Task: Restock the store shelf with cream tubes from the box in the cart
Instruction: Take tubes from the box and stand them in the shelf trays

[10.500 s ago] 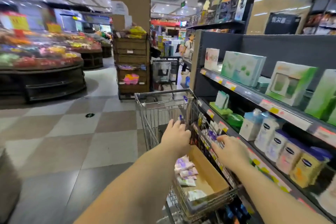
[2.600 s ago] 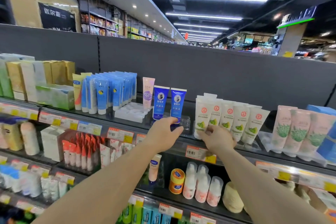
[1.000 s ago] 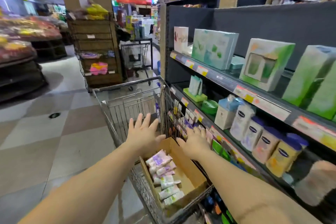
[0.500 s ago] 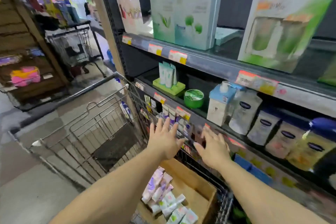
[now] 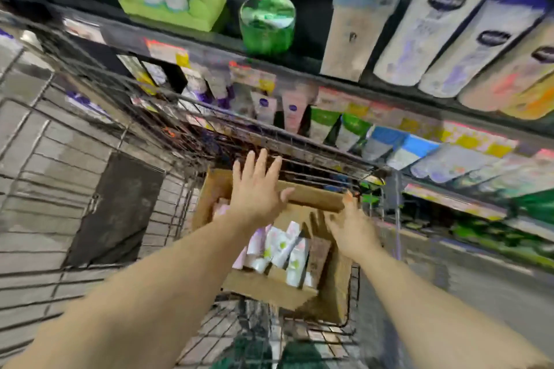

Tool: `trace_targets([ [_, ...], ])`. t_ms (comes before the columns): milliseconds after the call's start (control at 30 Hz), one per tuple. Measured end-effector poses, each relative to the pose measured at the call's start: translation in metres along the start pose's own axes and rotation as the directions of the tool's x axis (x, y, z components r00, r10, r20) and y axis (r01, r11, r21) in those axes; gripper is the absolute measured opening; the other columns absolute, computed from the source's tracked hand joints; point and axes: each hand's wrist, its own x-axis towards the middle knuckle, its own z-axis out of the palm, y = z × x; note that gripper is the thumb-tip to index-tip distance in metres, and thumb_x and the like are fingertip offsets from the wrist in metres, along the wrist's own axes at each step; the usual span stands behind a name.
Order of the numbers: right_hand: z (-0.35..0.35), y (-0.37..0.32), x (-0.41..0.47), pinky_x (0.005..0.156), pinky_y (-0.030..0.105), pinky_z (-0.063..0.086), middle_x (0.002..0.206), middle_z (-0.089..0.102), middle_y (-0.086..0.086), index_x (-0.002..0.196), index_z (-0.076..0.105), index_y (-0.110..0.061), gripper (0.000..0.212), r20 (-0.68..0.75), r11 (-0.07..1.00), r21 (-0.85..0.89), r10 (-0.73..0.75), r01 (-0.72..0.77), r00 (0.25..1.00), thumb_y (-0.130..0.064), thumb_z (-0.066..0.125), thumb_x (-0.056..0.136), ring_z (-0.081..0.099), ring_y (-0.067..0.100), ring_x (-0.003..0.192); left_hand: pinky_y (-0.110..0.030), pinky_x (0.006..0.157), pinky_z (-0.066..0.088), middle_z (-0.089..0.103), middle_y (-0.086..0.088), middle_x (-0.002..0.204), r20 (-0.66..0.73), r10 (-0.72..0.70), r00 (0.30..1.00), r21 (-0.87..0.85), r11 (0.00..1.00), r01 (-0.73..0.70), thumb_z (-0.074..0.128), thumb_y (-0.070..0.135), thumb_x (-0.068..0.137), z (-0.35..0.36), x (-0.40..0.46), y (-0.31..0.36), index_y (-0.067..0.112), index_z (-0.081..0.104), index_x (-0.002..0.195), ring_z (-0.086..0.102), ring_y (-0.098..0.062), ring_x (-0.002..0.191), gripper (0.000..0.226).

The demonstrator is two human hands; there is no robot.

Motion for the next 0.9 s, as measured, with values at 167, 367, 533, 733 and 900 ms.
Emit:
trace_targets([
  [167,0.084,0.021,0.013,0.098,0.033,0.042,0.146,0.042,0.013,0.149,0.027,-0.014,0.063,0.14,0.977,0.013,0.209,-0.213,0.968,-0.033,0.055,0.096,0.046,0.033,0.129,-0.051,0.12,-0.001,0.002,-0.006,0.165,0.149,0.01,0.989,0.016,1.0,-0.013,0.034,0.061,0.095,0.062,0.002,-0.025,0.026,0.012,0.155,-0.003,-0.028,0.151,0.073],
  [367,0.173,0.046,0.031,0.088,0.035,0.048,0.14,0.045,0.018,0.154,-0.01,-0.014,0.077,0.187,0.911,-0.023,0.408,-0.411,0.894,-0.024,0.043,0.099,0.055,0.034,0.116,-0.053,0.119,0.004,0.004,-0.004,0.164,0.26,-0.045,0.965,0.024,0.999,0.04,0.034,0.059,0.095,0.128,-0.008,-0.055,0.027,0.011,0.154,-0.003,-0.029,0.15,0.071],
  [533,0.188,0.046,0.04,0.103,0.042,0.039,0.146,0.04,0.021,0.153,0.01,-0.012,0.069,0.09,0.885,0.115,0.444,-0.452,0.892,-0.016,0.049,0.096,0.045,0.036,0.129,-0.052,0.119,-0.001,0.005,-0.003,0.164,0.319,-0.069,0.945,0.017,0.998,0.067,0.034,0.057,0.097,0.149,-0.016,-0.057,0.027,0.01,0.154,-0.004,-0.029,0.15,0.069],
  [733,0.141,0.028,0.034,0.075,0.034,0.05,0.122,0.062,0.011,0.131,0.044,-0.011,0.046,0.052,0.919,0.121,0.372,-0.375,0.927,-0.027,0.062,0.092,0.062,0.032,0.105,-0.046,0.121,0.006,0.013,-0.003,0.163,0.385,0.041,0.922,-0.14,0.99,0.014,0.036,0.059,0.096,0.14,-0.012,-0.047,0.024,0.019,0.154,0.004,-0.027,0.15,0.07],
  [900,0.117,-0.011,0.018,0.072,0.031,0.052,0.112,0.066,-0.005,0.124,0.052,-0.025,0.04,0.059,0.913,0.404,0.027,-0.049,0.998,-0.021,0.067,0.088,0.064,0.016,0.094,-0.033,0.107,0.038,0.05,0.007,0.139,0.622,0.173,0.764,-0.599,0.733,0.322,0.054,0.053,0.093,0.114,-0.014,-0.038,0.023,0.048,0.142,0.048,-0.02,0.13,0.057],
])
